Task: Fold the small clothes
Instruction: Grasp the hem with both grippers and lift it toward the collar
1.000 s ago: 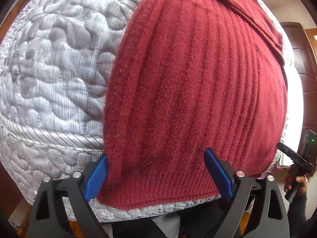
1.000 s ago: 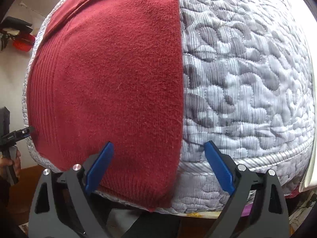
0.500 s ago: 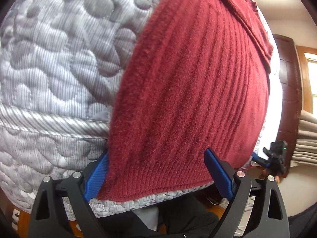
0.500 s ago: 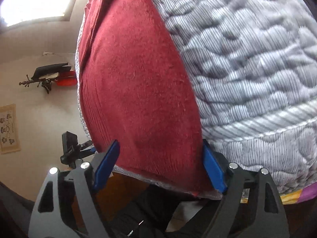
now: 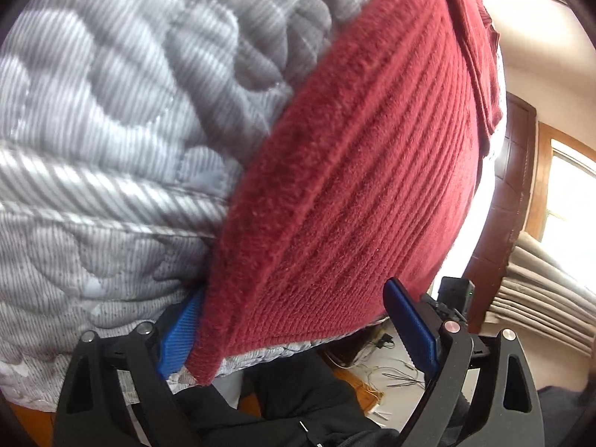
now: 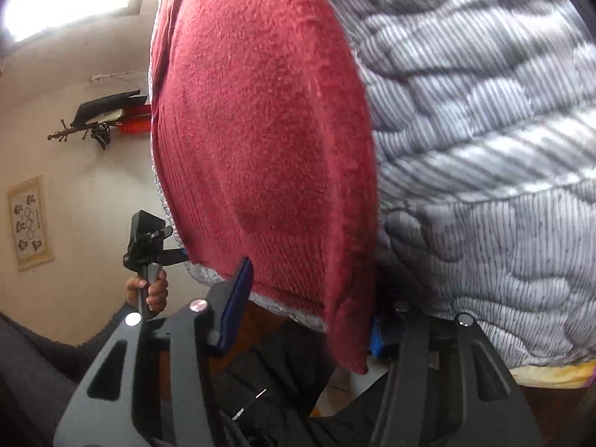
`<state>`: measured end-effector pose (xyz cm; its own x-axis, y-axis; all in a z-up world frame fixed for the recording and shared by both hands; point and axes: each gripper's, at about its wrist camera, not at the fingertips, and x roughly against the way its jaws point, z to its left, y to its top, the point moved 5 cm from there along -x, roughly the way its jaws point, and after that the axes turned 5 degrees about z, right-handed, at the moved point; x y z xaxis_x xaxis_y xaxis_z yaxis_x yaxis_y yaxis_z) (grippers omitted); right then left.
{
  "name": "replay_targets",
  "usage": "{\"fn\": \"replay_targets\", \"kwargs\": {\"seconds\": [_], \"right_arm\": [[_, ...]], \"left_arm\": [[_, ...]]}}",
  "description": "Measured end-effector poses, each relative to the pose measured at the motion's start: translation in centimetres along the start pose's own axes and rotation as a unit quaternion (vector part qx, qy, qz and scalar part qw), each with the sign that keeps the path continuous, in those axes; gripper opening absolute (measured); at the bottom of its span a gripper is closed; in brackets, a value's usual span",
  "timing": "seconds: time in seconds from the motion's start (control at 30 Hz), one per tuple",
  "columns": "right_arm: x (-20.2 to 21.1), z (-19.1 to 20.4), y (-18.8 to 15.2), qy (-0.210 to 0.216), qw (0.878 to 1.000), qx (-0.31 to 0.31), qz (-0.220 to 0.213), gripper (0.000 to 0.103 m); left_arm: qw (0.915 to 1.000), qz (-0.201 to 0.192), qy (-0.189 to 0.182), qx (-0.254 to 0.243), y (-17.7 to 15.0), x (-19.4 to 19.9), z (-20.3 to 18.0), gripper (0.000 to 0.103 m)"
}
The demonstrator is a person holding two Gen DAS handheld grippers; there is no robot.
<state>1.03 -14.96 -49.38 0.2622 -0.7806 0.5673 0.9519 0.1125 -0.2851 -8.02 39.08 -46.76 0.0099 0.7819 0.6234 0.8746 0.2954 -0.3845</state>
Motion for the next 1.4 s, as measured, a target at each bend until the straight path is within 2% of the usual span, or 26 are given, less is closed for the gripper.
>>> {"fn": "replay_targets", "kwargs": {"seconds": [0.03,0.07,0.1,0.13,0.2,0.33,0.57,0.67,0.87,1.13,1.23,1.4], "right_arm": [[-0.2,-0.2,-0.6,0.007,1.0,-0.002,0.007,0.022],[-0.4,-0.2,-0.7,0.012,1.0,-0.004,0.013,0.013],[-0.5,-0.1,-1.5,0.01,1.0,-0.004,0.011,0.008],[-0.4,0.0,-1.6,0.014,1.0,-0.007,0.01,0.006],[0.4,0.7,-1.5,0.028,0.999,-0.015,0.008,0.006],[1.7,2.0,-1.6,0.049,0.999,-0.022,0.003,0.006],[4.3,6.0,-1.9,0.073,0.997,-0.027,-0.02,0.006],[6.3,8.3,-1.6,0.089,0.995,-0.029,-0.045,0.006],[10.6,12.6,-0.1,0.128,0.986,-0.031,-0.104,0.006],[13.7,17.1,6.3,0.143,0.979,-0.037,-0.143,0.006],[14.3,17.1,9.8,0.138,0.978,-0.051,-0.15,0.006],[14.7,16.7,15.7,0.122,0.978,-0.073,-0.152,0.006]], "left_arm": [[1.0,0.0,-0.002,0.0,0.0,0.1,0.1,0.084],[1.0,-0.002,0.003,0.0,0.1,0.1,0.3,0.074],[1.0,0.003,0.006,0.004,0.0,0.1,0.7,0.045],[0.9999,0.009,0.01,0.009,-0.2,0.0,1.2,0.026],[0.9997,0.011,0.019,0.013,-0.7,0.3,1.8,0.011],[0.9999,0.003,0.005,0.016,-1.5,0.8,1.7,0.008],[0.998,-0.022,-0.059,0.001,-2.5,3.3,-1.0,0.007],[0.9938,-0.049,-0.1,-0.002,-3.1,5.5,-2.5,0.007],[0.9764,-0.111,-0.185,-0.01,-2.0,10.2,-5.5,0.007],[0.9543,-0.16,-0.252,-0.009,3.9,12.7,-10.9,0.007],[0.9507,-0.168,-0.261,-0.001,7.5,13.0,-12.2,0.007],[0.9507,-0.168,-0.261,0.005,14.1,12.6,-14.4,0.007]]}}
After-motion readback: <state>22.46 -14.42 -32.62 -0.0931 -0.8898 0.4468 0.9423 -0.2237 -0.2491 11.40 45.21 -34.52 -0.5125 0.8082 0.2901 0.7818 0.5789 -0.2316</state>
